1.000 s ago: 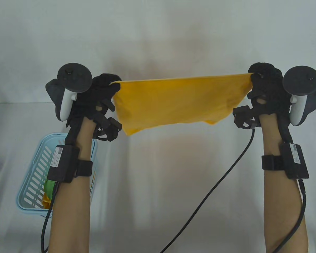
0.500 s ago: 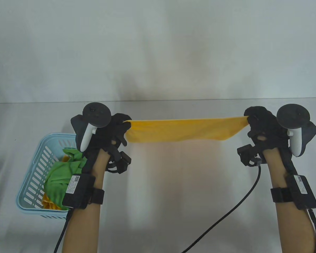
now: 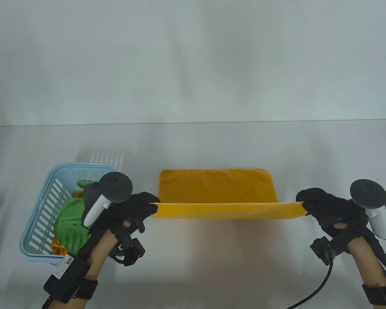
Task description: Roll square towel into towel roll
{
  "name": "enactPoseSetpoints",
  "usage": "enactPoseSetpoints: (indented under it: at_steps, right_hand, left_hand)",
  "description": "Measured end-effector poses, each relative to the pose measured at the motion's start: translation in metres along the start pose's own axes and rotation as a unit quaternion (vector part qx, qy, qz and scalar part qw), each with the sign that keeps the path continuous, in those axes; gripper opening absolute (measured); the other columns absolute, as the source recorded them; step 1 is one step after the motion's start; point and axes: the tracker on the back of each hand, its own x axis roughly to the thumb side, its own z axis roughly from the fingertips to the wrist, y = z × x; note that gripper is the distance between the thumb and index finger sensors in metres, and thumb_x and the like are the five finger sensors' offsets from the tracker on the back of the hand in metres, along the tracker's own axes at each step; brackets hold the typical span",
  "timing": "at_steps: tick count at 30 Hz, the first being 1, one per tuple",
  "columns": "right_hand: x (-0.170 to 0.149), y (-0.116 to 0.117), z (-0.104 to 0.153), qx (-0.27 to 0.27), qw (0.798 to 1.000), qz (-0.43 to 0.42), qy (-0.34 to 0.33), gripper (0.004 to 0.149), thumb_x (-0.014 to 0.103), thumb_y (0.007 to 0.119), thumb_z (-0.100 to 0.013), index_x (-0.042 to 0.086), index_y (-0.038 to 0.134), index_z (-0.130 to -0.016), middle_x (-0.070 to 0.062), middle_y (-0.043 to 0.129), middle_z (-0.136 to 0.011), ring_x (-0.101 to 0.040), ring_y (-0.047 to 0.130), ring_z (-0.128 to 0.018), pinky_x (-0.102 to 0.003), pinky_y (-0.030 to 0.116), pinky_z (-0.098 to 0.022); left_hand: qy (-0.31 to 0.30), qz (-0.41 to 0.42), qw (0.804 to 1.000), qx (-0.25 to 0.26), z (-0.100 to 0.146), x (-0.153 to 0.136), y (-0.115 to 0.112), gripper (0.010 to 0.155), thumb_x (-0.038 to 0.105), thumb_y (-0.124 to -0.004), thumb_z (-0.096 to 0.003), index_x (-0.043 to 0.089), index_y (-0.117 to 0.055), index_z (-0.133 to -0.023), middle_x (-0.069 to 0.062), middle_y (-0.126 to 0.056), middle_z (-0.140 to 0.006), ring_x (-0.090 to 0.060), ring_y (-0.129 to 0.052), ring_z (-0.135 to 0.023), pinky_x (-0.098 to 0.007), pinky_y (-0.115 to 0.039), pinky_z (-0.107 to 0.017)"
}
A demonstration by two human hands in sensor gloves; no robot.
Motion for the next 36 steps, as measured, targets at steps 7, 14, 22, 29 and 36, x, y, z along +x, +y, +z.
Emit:
enactPoseSetpoints:
  at_steps: [7,14,22,29,36]
  right_hand:
    - [-0.015,0.011,0.027,0.08,0.996,0.031,0.005,0.036,0.028,0.08,-0.038,0.033,0.084,-0.074,0.001,0.097,-0.069,-0.029,0.094,-0.069,-0.055,0.071,-0.059]
    - [-0.025,0.025,0.049,0.138,0.988,0.062,-0.012,0.037,0.028,0.081,-0.038,0.033,0.084,-0.074,0.0,0.097,-0.068,-0.03,0.094,-0.068,-0.056,0.07,-0.059]
    - [-0.019,0.027,0.023,0.048,0.995,0.091,-0.01,0.037,0.029,0.08,-0.038,0.033,0.083,-0.075,0.001,0.096,-0.068,-0.029,0.094,-0.069,-0.055,0.071,-0.059]
    - [-0.007,0.026,-0.015,-0.024,0.993,0.11,0.02,0.037,0.029,0.081,-0.038,0.032,0.083,-0.074,0.001,0.096,-0.067,-0.029,0.094,-0.068,-0.055,0.07,-0.059]
    - [-0.011,0.03,-0.062,-0.055,0.99,0.11,0.073,0.037,0.029,0.081,-0.038,0.032,0.083,-0.075,0.001,0.096,-0.068,-0.029,0.093,-0.069,-0.055,0.07,-0.059]
  left_hand:
    - [-0.025,-0.058,0.996,-0.059,0.03,-0.002,-0.02,0.042,0.039,-0.08,-0.0411,0.034,-0.09,-0.082,0.006,-0.098,-0.082,-0.024,-0.102,-0.074,-0.051,-0.076,-0.064]
    - [-0.03,-0.109,0.983,-0.146,0.057,-0.011,-0.049,0.043,0.04,-0.079,-0.042,0.034,-0.088,-0.083,0.007,-0.097,-0.083,-0.023,-0.102,-0.074,-0.051,-0.076,-0.065]
    - [0.034,-0.107,0.989,-0.097,0.026,-0.016,-0.046,0.043,0.04,-0.078,-0.042,0.033,-0.088,-0.083,0.007,-0.097,-0.083,-0.023,-0.101,-0.074,-0.051,-0.076,-0.064]
    - [0.082,-0.1,0.991,-0.032,-0.01,-0.005,-0.029,0.043,0.039,-0.079,-0.0417,0.032,-0.088,-0.083,0.005,-0.097,-0.082,-0.024,-0.102,-0.073,-0.051,-0.076,-0.064]
    - [0.147,-0.125,0.981,-0.001,-0.054,0.003,-0.029,0.043,0.039,-0.079,-0.0417,0.032,-0.088,-0.083,0.005,-0.097,-0.082,-0.024,-0.101,-0.074,-0.051,-0.076,-0.064]
